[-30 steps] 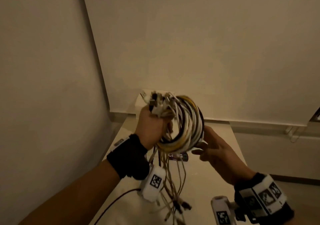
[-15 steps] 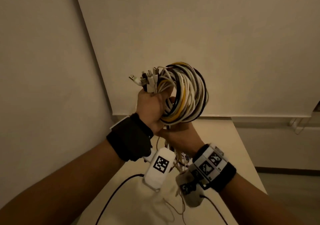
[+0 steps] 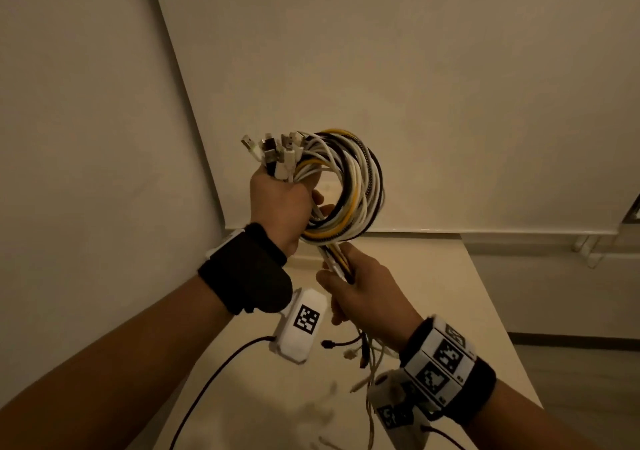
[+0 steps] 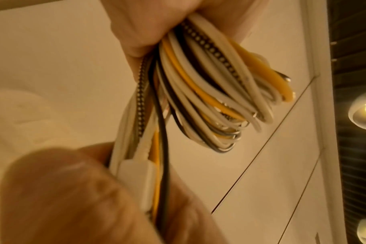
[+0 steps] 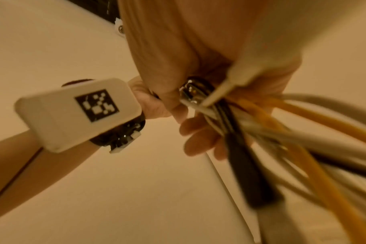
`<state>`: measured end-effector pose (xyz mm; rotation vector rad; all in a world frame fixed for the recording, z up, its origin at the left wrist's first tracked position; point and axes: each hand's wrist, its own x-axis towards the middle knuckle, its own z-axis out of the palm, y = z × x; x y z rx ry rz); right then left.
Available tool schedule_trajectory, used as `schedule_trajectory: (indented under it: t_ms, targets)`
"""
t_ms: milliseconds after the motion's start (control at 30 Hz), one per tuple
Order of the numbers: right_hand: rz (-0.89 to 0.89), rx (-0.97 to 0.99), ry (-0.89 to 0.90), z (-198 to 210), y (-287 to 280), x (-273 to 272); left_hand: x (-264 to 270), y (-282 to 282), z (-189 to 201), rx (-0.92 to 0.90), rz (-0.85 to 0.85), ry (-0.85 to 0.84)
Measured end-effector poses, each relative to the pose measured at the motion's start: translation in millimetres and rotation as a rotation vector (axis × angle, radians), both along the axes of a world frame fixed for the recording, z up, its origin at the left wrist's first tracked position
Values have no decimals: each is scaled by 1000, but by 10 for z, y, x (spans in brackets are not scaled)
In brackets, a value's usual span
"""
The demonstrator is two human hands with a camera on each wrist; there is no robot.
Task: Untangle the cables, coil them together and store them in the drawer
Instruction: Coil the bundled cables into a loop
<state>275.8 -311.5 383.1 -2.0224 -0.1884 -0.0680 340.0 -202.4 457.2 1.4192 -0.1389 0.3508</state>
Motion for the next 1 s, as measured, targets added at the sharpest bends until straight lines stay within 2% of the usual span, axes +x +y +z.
schedule_trajectory:
  t_ms: [100, 200, 367, 500, 667, 767, 800, 867, 933, 1000]
  targets:
    - [-20, 11, -29, -63, 21, -51, 0, -4, 0, -3, -10, 9]
    - [-81, -144, -164, -145, -8, -59, -52, -19, -6, -4, -33, -4]
    - [-33, -305, -189, -95, -86, -118, -44, 44, 48, 8, -32, 9]
    - [-73, -430, -219, -63, -148, -270, -59, 85, 68, -6, -25, -12]
    - [-194, -706, -277, 27, -333, -450, -44, 195, 38, 19, 9, 2]
    - [-212, -751, -326, 93, -479, -487, -36, 237, 8, 64, 12, -4]
    - [-215, -770, -374, 133, -531, -495, -37, 252, -3, 86, 2, -15]
    - [-214, -807, -610, 208, -656, -502, -24, 307, -42, 138, -50, -15]
    - [-115, -829, -916, 284, -747, -506, -20, 360, -86, 244, -161, 5]
    - [23, -784, -1124, 381, -806, -492, -44, 395, -144, 284, -320, 5]
